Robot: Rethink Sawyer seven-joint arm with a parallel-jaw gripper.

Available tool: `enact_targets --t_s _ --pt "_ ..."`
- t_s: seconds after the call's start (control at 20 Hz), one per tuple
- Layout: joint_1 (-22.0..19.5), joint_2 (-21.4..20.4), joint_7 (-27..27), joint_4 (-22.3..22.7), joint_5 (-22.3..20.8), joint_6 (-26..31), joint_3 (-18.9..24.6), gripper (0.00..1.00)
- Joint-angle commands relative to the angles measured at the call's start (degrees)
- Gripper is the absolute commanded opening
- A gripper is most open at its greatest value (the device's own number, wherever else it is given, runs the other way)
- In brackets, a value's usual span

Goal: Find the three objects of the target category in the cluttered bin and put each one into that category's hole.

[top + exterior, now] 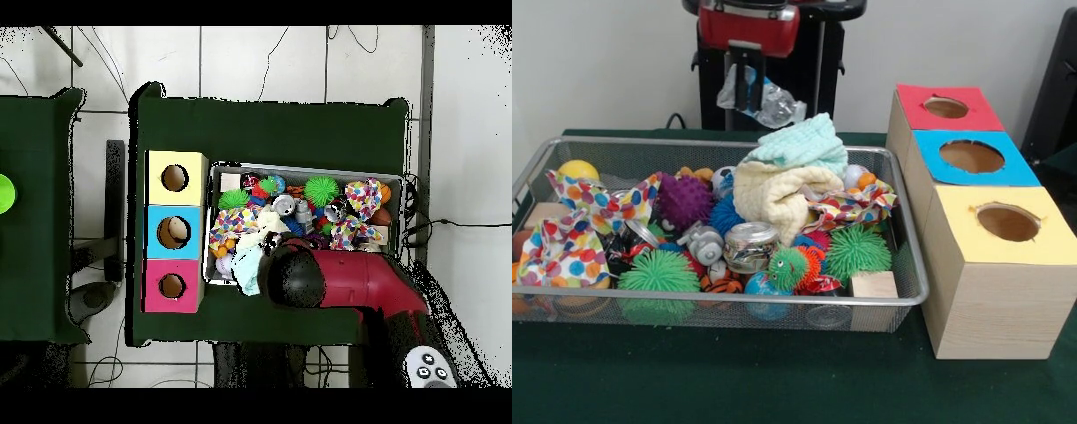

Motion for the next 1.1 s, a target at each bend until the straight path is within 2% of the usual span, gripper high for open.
enact_targets --t_s 0.05,0.3,0.65,1.1 --pt "3.59 -1.85 7.52 2.47 3.73 7.87 -1.06 0.0" --pt "7.56 -2.3 9.9 1.88 5.45 8.92 -3.09 0.0" --pt "14.16 -0.77 13.68 0.18 6.3 7.62 -6.86 0.0" --pt "25.02 1.88 18.64 -3.35 8.28 7.07 -13.93 0.0"
